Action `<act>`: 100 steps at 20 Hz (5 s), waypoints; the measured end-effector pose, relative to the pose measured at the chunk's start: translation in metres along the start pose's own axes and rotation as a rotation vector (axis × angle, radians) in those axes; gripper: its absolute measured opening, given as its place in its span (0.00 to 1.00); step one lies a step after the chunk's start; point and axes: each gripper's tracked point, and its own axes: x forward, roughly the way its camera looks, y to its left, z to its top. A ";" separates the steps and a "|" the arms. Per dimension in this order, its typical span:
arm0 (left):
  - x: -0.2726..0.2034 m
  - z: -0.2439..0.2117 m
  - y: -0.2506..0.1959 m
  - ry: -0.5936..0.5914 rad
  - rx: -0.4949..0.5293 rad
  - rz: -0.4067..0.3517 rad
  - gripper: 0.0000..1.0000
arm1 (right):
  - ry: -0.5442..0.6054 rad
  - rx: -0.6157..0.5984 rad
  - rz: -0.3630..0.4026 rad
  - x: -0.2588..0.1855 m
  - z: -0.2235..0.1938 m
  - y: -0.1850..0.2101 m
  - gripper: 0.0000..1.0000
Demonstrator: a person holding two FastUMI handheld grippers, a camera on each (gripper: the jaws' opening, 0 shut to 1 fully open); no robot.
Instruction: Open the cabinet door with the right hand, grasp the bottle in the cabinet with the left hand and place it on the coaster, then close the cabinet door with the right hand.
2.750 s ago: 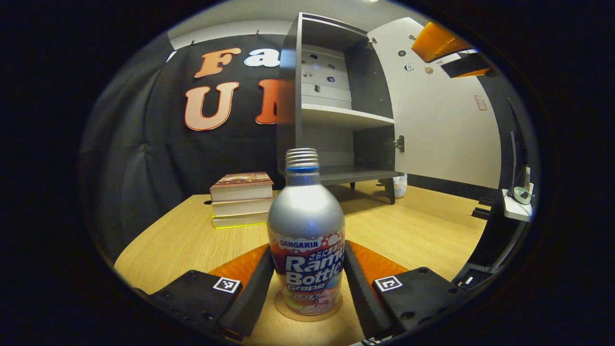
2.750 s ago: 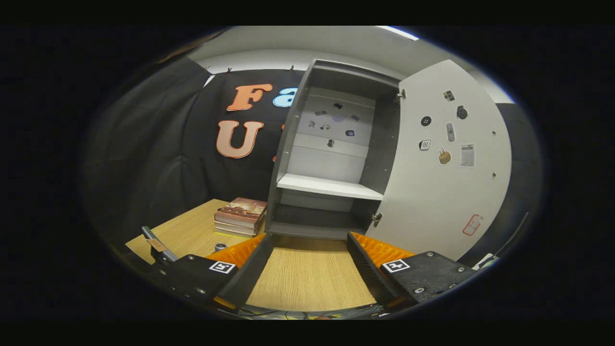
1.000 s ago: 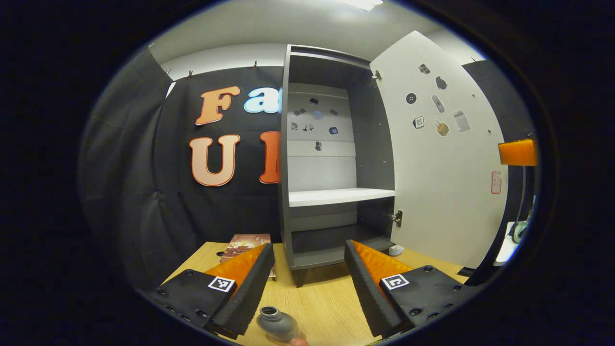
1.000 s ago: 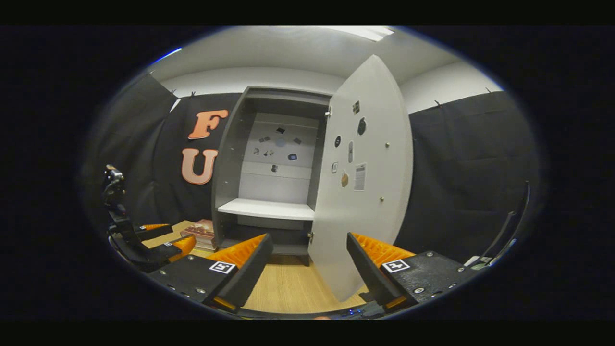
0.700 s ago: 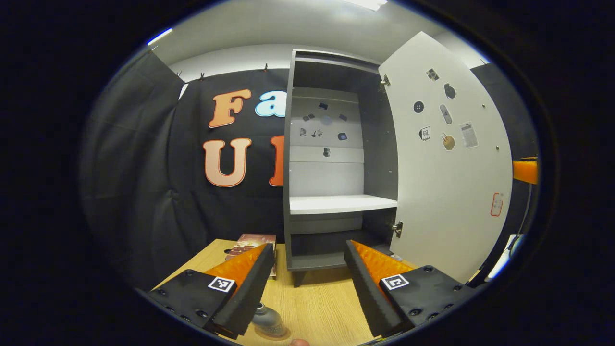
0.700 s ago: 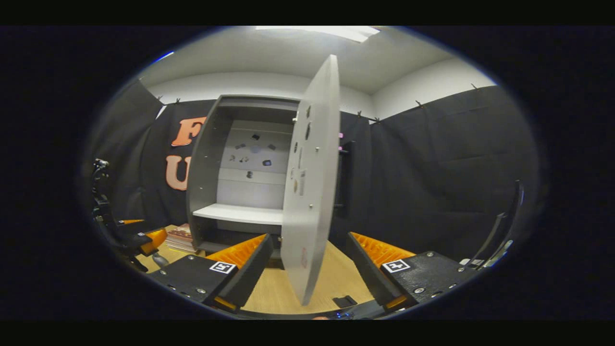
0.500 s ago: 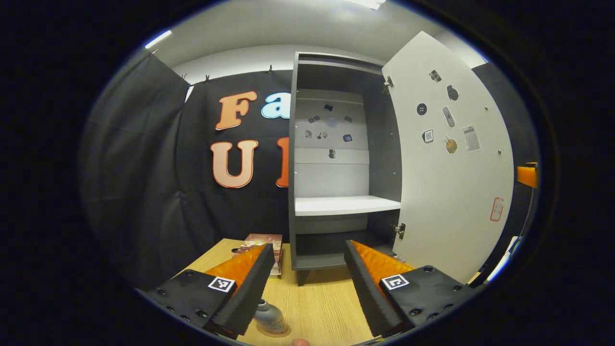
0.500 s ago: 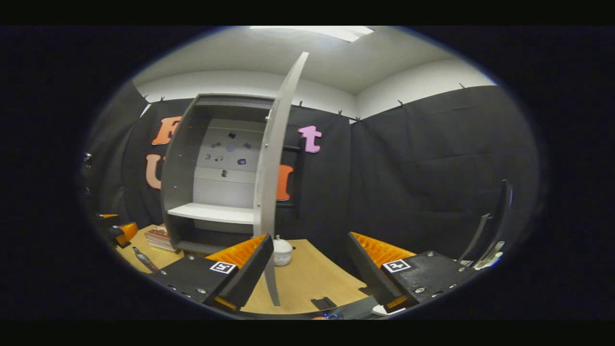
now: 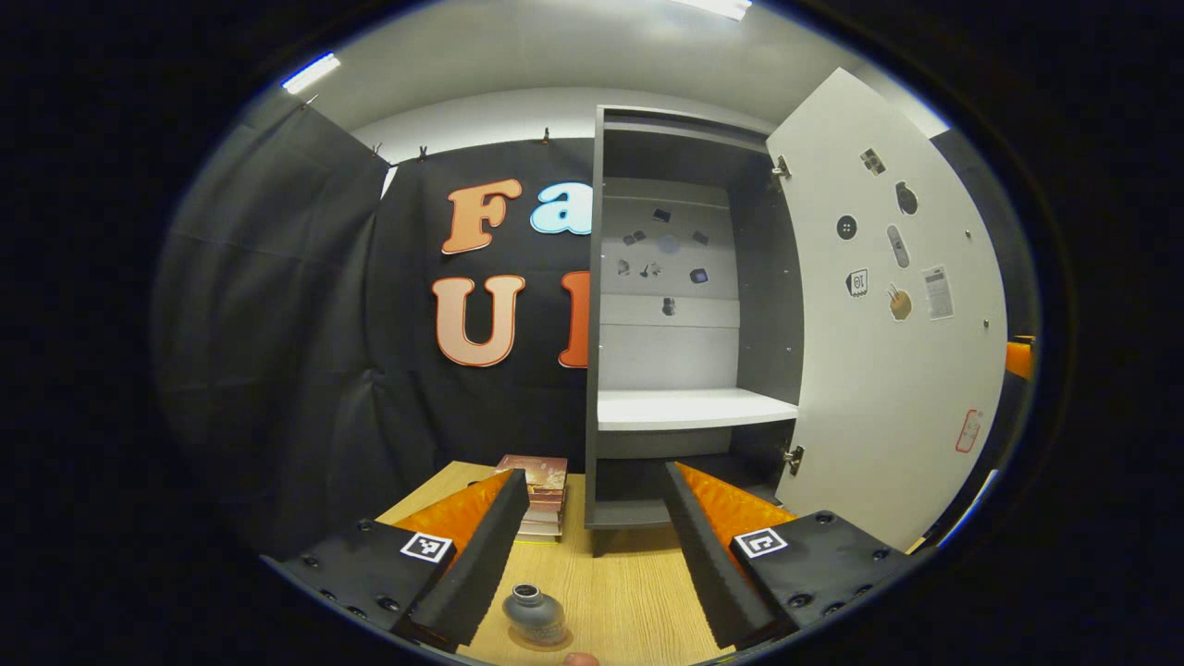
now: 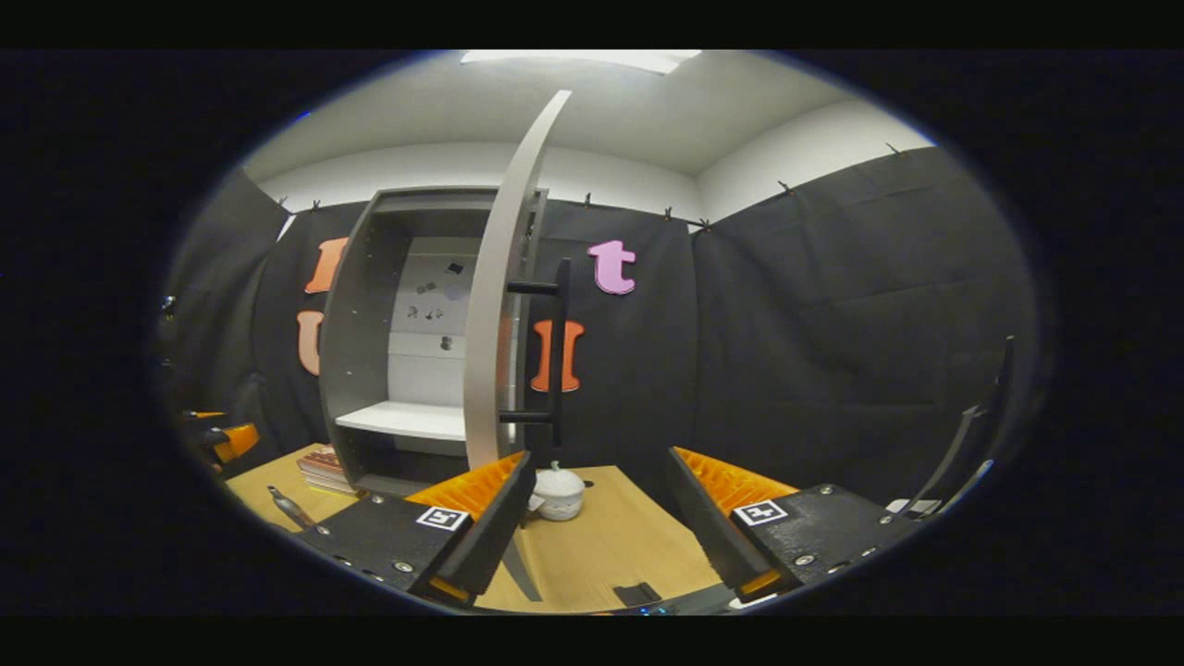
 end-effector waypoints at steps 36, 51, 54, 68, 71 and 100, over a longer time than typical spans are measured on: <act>0.122 0.020 0.151 -0.038 -0.078 -0.007 0.95 | 0.010 0.046 0.440 0.120 -0.009 0.337 0.38; 0.124 0.017 0.160 -0.019 -0.054 0.103 0.95 | -0.046 -0.041 0.493 0.168 -0.018 0.368 0.73; 0.127 0.015 0.157 -0.008 -0.050 0.103 0.95 | -0.043 -0.012 0.505 0.176 -0.017 0.374 0.78; 0.120 0.021 0.137 -0.015 -0.044 0.100 0.95 | -0.068 0.064 0.512 0.148 0.001 0.342 0.87; 0.111 0.028 0.137 -0.025 -0.028 0.113 0.96 | -0.072 0.065 0.487 0.133 0.003 0.319 0.88; 0.027 0.053 0.187 -0.055 -0.016 0.025 0.95 | -0.032 -0.051 0.255 -0.032 -0.009 0.277 0.90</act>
